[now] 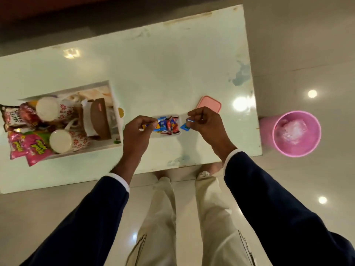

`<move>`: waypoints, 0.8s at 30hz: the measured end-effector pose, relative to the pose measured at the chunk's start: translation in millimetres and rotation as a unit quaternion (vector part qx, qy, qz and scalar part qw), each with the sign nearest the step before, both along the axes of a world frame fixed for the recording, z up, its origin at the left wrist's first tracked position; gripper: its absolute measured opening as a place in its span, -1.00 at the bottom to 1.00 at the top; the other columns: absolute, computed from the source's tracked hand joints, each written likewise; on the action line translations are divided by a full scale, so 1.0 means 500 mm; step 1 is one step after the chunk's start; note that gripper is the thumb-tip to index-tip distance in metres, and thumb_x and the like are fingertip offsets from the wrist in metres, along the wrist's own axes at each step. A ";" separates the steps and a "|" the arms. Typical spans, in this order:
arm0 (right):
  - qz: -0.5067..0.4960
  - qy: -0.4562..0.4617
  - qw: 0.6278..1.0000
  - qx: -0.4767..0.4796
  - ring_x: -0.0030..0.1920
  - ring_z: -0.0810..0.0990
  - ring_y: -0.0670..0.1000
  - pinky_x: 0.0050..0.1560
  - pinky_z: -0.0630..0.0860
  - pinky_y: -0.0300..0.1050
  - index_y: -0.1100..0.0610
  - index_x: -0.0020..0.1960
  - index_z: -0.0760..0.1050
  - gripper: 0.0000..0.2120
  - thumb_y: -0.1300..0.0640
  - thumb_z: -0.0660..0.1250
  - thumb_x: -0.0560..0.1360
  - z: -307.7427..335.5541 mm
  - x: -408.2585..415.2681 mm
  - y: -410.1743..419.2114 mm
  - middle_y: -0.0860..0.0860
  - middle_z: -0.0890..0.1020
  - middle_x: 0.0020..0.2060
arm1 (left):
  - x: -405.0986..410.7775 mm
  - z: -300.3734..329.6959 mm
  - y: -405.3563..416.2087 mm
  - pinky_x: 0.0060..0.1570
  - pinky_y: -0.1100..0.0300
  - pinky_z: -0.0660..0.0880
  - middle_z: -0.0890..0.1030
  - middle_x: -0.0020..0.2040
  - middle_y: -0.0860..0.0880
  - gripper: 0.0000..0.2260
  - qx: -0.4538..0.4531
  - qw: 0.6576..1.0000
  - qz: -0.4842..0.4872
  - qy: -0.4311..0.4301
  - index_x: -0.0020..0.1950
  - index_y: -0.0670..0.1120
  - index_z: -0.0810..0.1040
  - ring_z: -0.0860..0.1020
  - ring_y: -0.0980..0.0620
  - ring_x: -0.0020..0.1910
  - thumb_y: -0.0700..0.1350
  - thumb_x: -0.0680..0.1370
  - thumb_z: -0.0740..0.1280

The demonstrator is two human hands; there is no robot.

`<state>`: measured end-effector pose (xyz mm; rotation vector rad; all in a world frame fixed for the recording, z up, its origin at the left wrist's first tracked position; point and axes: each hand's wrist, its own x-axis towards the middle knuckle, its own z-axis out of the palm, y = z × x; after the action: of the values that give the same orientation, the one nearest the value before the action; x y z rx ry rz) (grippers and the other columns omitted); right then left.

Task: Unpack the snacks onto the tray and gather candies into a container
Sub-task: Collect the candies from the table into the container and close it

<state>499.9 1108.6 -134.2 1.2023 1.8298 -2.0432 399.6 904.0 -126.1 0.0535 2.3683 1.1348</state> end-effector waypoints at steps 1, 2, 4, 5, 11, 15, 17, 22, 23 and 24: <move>0.024 -0.005 0.999 0.025 -0.14 0.68 -0.10 -0.08 0.61 -0.29 0.18 0.04 0.61 -0.76 0.35 0.53 0.42 0.000 -0.012 -0.022 0.02 0.70 -0.18 | 0.000 -0.005 -0.016 -0.09 0.34 0.45 0.69 -0.14 0.11 -0.92 0.003 1.000 0.006 -0.009 -0.08 -0.02 0.68 0.57 0.31 -0.17 -0.20 0.51 0.46; 0.048 -0.014 0.997 0.053 -0.15 0.67 -0.15 -0.13 0.58 -0.35 0.19 0.02 0.62 -0.79 0.33 0.53 0.42 0.000 -0.022 -0.041 0.00 0.70 -0.17 | -0.002 -0.011 -0.027 -0.10 0.30 0.47 0.69 -0.14 0.08 -0.93 0.007 1.000 0.014 -0.022 -0.07 -0.05 0.67 0.58 0.29 -0.18 -0.21 0.51 0.47; 0.088 -0.031 0.989 0.111 -0.17 0.64 -0.24 -0.23 0.51 -0.46 0.15 -0.02 0.63 -0.85 0.30 0.51 0.45 -0.001 -0.041 -0.071 -0.11 0.68 -0.18 | -0.010 -0.020 -0.037 -0.18 0.27 0.52 0.68 -0.17 0.06 -0.90 0.011 0.998 0.028 -0.050 -0.08 -0.10 0.62 0.60 0.24 -0.24 -0.22 0.49 0.51; 0.097 -0.035 0.986 0.133 -0.19 0.64 -0.25 -0.26 0.50 -0.49 0.15 -0.04 0.64 -0.88 0.29 0.50 0.46 -0.001 -0.052 -0.085 -0.12 0.67 -0.19 | -0.017 -0.024 -0.042 -0.24 0.31 0.52 0.67 -0.20 0.09 -0.88 0.012 0.998 0.029 -0.055 -0.10 -0.10 0.59 0.60 0.26 -0.29 -0.21 0.48 0.52; 0.124 -0.064 0.965 0.222 -0.04 0.68 -0.06 -0.12 0.59 -0.36 0.22 0.09 0.66 -0.85 0.30 0.39 0.54 0.010 -0.088 -0.113 0.04 0.72 -0.01 | -0.042 -0.036 -0.048 -0.22 0.38 0.51 0.65 -0.23 0.07 -0.87 0.020 0.999 0.008 -0.037 -0.11 -0.17 0.60 0.60 0.24 -0.24 -0.18 0.49 0.53; 0.065 -0.063 0.959 0.268 -0.13 0.61 -0.20 -0.21 0.43 -0.56 0.18 0.06 0.64 -0.87 0.29 0.38 0.54 0.018 -0.068 -0.088 -0.04 0.68 -0.06 | -0.051 -0.042 -0.033 -0.27 0.46 0.44 0.63 -0.27 0.12 -0.89 0.016 0.999 -0.009 -0.038 -0.16 -0.09 0.62 0.60 0.22 -0.25 -0.15 0.48 0.53; 0.037 -0.096 0.959 0.265 -0.12 0.62 -0.22 -0.22 0.40 -0.60 0.15 0.05 0.65 -0.88 0.26 0.38 0.55 0.019 -0.047 -0.075 -0.05 0.69 -0.08 | -0.052 -0.047 -0.026 -0.31 0.51 0.42 0.63 -0.28 0.14 -0.90 0.003 0.999 -0.028 -0.029 -0.16 -0.07 0.63 0.60 0.26 -0.27 -0.13 0.49 0.53; 0.017 -0.166 0.951 0.261 -0.04 0.65 -0.05 -0.17 0.40 -0.54 0.10 0.04 0.64 -0.89 0.21 0.37 0.55 0.006 0.003 -0.055 -0.02 0.71 -0.02 | -0.049 -0.055 -0.036 -0.12 0.28 0.51 0.60 0.05 -0.02 -0.76 -0.028 0.998 -0.047 -0.006 0.17 -0.08 0.62 0.62 0.06 -0.10 -0.14 0.52 0.51; 0.012 -0.171 0.948 0.270 0.00 0.64 -0.02 -0.15 0.40 -0.52 0.09 0.04 0.63 -0.87 0.23 0.36 0.54 0.002 0.011 -0.053 0.00 0.69 0.01 | -0.049 -0.056 -0.047 -0.12 0.27 0.49 0.55 0.09 -0.03 -0.71 -0.042 0.998 -0.048 0.012 0.23 -0.05 0.59 0.58 0.06 -0.10 -0.12 0.53 0.50; 0.004 -0.176 0.944 0.278 0.04 0.63 0.01 -0.09 0.43 -0.48 0.09 0.07 0.61 -0.85 0.25 0.36 0.53 -0.003 0.015 -0.050 0.02 0.67 0.05 | -0.050 -0.056 -0.057 -0.14 0.31 0.46 0.51 0.11 -0.03 -0.70 -0.047 0.998 -0.041 0.027 0.27 -0.04 0.56 0.55 0.07 -0.10 -0.11 0.55 0.48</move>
<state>507.5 1083.6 -135.9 1.5531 2.2687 -1.2134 374.8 875.5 -154.3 0.1498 2.4405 0.9937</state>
